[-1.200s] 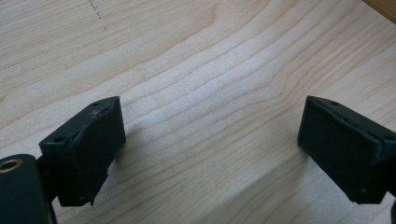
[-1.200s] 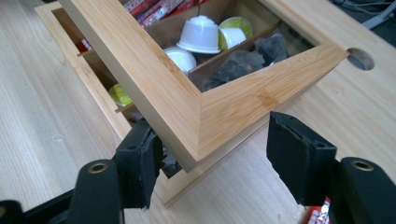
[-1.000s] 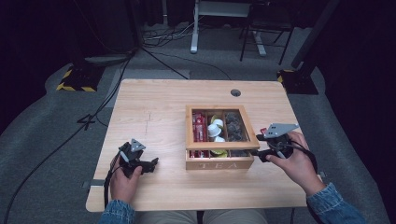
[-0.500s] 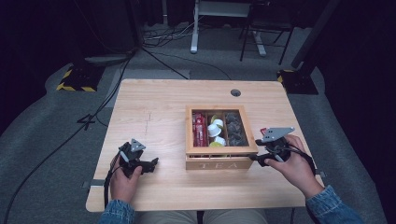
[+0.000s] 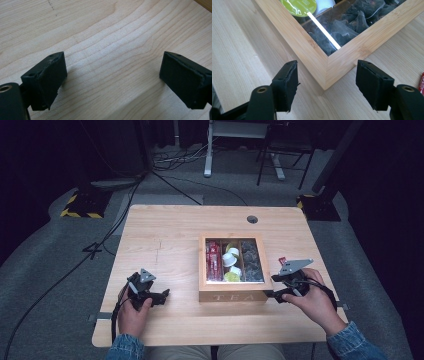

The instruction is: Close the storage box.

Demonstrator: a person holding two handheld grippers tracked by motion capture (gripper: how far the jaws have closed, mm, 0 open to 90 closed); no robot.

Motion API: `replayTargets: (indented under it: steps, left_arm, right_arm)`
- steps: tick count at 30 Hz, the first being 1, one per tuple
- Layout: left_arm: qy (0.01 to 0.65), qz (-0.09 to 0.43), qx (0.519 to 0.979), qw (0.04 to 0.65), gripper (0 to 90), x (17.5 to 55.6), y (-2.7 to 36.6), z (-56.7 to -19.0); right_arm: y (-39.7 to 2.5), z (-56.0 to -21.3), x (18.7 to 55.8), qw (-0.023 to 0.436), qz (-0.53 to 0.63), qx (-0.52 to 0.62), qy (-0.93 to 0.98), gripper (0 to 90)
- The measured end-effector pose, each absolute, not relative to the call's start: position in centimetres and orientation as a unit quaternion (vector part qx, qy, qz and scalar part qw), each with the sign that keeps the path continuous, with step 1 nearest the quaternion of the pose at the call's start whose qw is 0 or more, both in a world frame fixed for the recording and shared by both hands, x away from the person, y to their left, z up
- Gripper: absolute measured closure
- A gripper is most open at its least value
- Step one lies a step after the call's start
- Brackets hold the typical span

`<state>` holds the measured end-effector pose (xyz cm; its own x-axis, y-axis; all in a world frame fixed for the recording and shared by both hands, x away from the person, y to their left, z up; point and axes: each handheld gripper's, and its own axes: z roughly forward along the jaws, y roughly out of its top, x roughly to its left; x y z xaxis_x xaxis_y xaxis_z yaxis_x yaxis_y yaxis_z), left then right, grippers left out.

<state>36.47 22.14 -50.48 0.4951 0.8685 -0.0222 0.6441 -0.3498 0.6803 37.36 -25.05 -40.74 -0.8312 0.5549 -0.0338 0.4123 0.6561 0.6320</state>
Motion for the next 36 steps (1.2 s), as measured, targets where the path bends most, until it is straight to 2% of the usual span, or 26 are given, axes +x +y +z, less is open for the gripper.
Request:
replayTargets:
  steps: [10, 18, 27, 36]
  left_arm:
    - [0.471, 0.175, 0.803, 0.321, 7.7, 36.5, 22.1, -50.5]
    - [0.471, 0.175, 0.803, 0.321, 7.7, 36.5, 22.1, -50.5]
    - [0.471, 0.174, 0.802, 0.322, 7.7, 36.5, 22.1, -50.5]
    - [0.471, 0.174, 0.802, 0.323, 7.3, 36.6, 22.1, -50.5]
  right_arm:
    - [-26.5, -38.1, 38.0, 0.137, 0.378, 0.290, 0.868, 29.3]
    - [-29.4, -36.8, 38.4, 0.145, 0.407, 0.329, 0.840, 29.0]
    - [-32.7, -36.7, 38.9, 0.163, 0.399, 0.355, 0.830, 26.5]
    - [-36.6, -38.7, 39.9, 0.170, 0.378, 0.403, 0.816, 26.5]
